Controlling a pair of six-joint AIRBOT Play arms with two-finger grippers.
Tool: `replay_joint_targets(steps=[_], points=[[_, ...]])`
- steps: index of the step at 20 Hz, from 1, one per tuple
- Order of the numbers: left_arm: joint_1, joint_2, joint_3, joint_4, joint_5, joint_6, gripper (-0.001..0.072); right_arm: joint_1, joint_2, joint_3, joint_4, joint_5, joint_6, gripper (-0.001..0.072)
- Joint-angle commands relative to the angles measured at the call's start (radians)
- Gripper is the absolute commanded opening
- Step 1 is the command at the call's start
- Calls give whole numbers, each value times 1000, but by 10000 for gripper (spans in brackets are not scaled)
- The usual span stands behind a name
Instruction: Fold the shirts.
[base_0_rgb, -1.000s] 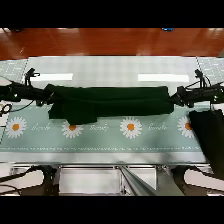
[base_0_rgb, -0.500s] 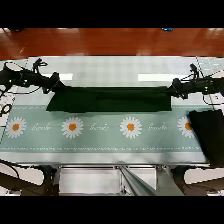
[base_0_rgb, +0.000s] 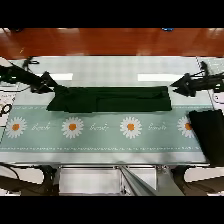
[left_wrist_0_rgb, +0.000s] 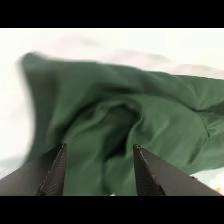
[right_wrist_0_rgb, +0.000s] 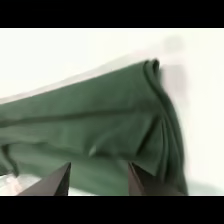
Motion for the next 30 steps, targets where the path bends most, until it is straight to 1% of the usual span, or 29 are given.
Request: replay_joint_targets(steps=[1,3,5,6,8,11,14,16,19,22,28,29,30], points=[[73,221,-73,104,73,-3,508,-151,143,13,-151,60,-1,419],[80,402,-211,98,224,1,508,-224,266,-60,-248,-57,8,419],[66,561,-394,56,329,1,508,-277,347,-188,-244,-157,8,419],[52,627,-497,17,353,1,508,-283,364,-257,-229,-190,6,419],[2,706,-674,-45,361,12,508,-265,351,-367,-167,-201,-56,421],[-98,721,-811,-66,369,12,507,-210,275,-404,-151,-202,-68,424],[-183,700,-826,-70,405,11,507,-175,194,-393,-47,-204,-101,424],[-207,692,-826,-89,444,10,507,-138,129,-361,-5,-193,-109,424],[-210,681,-826,-111,465,8,508,-64,40,-282,2,-183,-104,424],[-210,670,-826,-111,464,8,507,6,-47,-200,5,-182,-75,424],[-210,652,-825,-122,465,8,507,148,-156,-126,32,-201,-60,420],[-211,649,-825,-132,465,8,507,167,-158,-120,32,-210,-60,408],[-211,649,-825,-138,465,8,500,183,-158,-113,32,-214,-60,368]])
